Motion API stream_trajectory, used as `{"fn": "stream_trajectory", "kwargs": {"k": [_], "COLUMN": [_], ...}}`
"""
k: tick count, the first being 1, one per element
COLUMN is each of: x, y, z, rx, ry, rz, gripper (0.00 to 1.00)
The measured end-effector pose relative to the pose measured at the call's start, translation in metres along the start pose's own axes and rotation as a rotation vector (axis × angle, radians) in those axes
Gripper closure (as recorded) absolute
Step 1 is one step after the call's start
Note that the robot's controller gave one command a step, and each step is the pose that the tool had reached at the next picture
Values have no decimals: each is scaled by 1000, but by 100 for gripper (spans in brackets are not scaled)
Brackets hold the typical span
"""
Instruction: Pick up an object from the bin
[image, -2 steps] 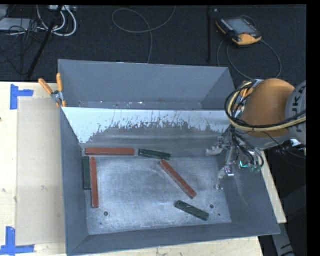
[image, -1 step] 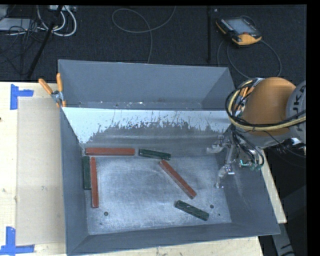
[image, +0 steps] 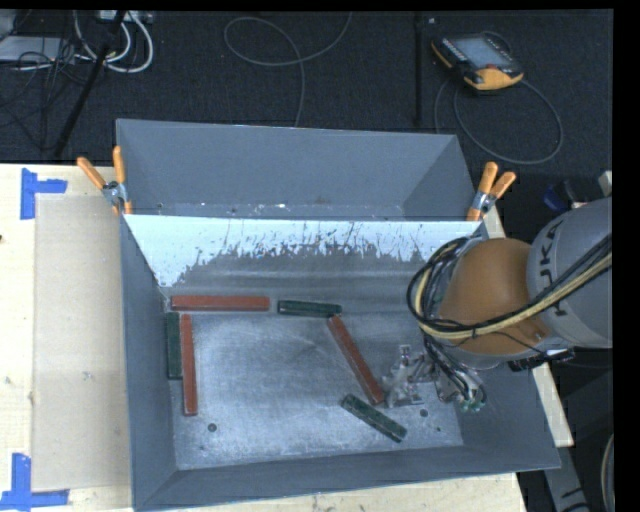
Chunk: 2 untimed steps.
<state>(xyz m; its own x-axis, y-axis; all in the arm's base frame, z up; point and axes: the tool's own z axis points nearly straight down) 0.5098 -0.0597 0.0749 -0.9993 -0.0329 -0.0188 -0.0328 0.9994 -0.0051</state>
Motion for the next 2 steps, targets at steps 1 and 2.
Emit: {"fn": "stream_trajectory", "kwargs": {"k": [1,2], "x": [4,4], "y": [2,2], "z": [2,2], "rx": [-4,-3], "ry": [15,15], "rz": [-3,-4], "gripper": [0,0]}}
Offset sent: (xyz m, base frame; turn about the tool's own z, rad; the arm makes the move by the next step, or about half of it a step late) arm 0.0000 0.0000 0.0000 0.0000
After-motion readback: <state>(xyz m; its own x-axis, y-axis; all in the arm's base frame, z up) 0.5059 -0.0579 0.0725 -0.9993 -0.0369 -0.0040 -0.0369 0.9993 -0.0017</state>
